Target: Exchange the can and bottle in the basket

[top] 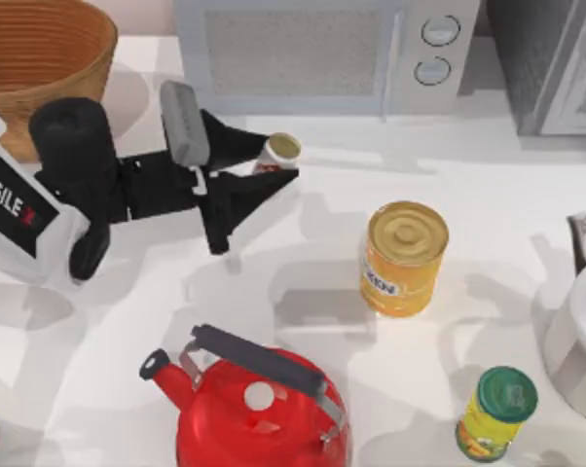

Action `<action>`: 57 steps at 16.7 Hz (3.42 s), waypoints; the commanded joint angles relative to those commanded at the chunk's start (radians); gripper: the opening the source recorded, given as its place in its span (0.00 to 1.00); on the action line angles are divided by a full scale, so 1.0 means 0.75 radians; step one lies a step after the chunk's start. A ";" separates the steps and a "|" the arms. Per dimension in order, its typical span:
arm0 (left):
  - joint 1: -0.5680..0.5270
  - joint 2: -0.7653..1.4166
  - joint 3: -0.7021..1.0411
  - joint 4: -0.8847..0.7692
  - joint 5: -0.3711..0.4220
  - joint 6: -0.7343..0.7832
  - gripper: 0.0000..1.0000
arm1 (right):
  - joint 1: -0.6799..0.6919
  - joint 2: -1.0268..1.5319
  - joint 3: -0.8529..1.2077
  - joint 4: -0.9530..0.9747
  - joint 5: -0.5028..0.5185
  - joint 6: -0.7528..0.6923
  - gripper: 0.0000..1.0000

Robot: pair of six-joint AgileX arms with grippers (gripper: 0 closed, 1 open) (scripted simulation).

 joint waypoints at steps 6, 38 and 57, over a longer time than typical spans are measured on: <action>-0.076 0.339 0.135 0.238 0.197 -0.066 0.00 | 0.000 0.000 0.000 0.000 0.000 0.000 1.00; -0.098 0.417 0.168 0.300 0.248 -0.094 1.00 | 0.000 0.000 0.000 0.000 0.000 0.000 1.00; 0.185 -1.887 -0.731 -0.911 -0.841 -0.117 1.00 | 0.000 0.000 0.000 0.000 0.000 0.000 1.00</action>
